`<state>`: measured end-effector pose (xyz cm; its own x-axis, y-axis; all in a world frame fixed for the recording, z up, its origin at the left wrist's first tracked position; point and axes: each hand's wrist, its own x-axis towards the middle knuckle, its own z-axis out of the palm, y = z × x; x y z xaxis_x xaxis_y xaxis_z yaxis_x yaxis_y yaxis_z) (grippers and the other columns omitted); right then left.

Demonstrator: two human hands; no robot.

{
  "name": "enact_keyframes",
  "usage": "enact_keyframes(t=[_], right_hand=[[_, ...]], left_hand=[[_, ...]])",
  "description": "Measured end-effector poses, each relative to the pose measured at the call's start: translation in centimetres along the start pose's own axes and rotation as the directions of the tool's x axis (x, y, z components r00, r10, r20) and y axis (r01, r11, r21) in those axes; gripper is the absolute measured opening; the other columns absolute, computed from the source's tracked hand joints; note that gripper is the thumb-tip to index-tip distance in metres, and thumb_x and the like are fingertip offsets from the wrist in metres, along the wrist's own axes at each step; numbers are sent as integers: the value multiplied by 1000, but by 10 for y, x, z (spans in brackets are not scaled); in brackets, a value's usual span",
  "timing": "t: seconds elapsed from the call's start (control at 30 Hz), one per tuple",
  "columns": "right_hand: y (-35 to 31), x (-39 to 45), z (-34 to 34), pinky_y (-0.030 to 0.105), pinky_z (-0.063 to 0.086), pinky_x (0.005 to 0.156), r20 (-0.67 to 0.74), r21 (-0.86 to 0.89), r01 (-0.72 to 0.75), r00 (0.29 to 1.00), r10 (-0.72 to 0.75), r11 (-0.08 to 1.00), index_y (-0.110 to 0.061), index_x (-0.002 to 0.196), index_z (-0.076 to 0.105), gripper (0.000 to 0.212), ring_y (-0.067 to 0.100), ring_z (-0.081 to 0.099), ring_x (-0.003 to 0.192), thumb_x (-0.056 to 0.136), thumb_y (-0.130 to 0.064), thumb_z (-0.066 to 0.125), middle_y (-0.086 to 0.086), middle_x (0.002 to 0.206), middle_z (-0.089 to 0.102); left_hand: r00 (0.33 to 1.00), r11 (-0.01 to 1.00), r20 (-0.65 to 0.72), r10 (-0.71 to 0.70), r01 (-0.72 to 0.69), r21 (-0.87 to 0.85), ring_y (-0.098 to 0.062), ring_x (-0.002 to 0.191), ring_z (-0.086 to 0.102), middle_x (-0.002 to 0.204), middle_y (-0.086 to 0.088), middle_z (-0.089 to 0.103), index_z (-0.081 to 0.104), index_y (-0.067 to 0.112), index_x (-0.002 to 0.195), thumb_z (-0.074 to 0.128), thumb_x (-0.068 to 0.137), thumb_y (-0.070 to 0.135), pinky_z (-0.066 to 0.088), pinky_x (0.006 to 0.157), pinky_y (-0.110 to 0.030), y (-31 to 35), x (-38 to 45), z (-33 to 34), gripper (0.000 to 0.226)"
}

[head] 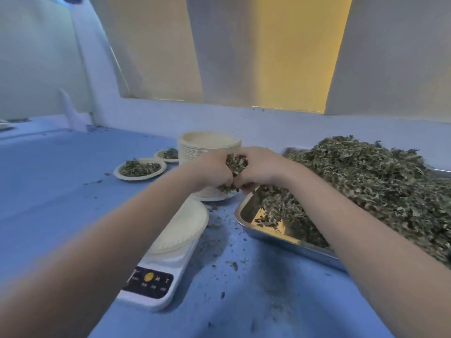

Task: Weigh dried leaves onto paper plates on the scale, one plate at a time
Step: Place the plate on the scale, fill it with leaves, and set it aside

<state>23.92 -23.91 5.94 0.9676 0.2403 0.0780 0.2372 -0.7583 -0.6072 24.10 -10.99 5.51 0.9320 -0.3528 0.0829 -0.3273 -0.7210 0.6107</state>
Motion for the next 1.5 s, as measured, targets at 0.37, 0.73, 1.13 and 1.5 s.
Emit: enact_keyframes(t=[0.37, 0.73, 1.13, 1.5], right_hand=[[-73, 34, 72, 39, 60, 74, 394, -126, 16, 918, 35, 992, -23, 138, 45, 73, 22, 66, 85, 74, -28, 80, 8, 116, 58], [-58, 30, 75, 29, 58, 73, 44, -24, 137, 990, -136, 990, -36, 106, 65, 30, 9, 67, 79, 78, -47, 71, -5, 99, 67], [-55, 37, 110, 21, 48, 64, -157, 216, 261, 960, -230, 941, -42, 80, 70, 12, 4, 66, 70, 83, -30, 69, -14, 76, 69], [-57, 38, 114, 6, 37, 59, -58, -32, 217, 974, -219, 976, -36, 93, 72, 11, -7, 57, 73, 83, -37, 67, -15, 81, 67]], left_hand=[[950, 956, 181, -256, 276, -96, -16, 96, 56, 127, -5, 51, 44, 23, 134, 73, 79, 13, 49, 73, -25, -105, -70, -68, 62], [956, 923, -255, -148, 41, -382, -6, 75, 61, 107, 4, 66, 66, 23, 106, 60, 86, 5, 51, 58, -16, -136, -67, -57, 28], [796, 903, -586, -153, -128, -411, 8, 66, 58, 84, 18, 68, 65, 32, 81, 60, 83, 7, 41, 54, -6, -143, -69, -33, 25], [673, 909, -709, -209, -135, -395, 8, 63, 53, 80, 17, 66, 64, 35, 82, 57, 80, 5, 41, 60, -4, -163, -72, -7, 31]])
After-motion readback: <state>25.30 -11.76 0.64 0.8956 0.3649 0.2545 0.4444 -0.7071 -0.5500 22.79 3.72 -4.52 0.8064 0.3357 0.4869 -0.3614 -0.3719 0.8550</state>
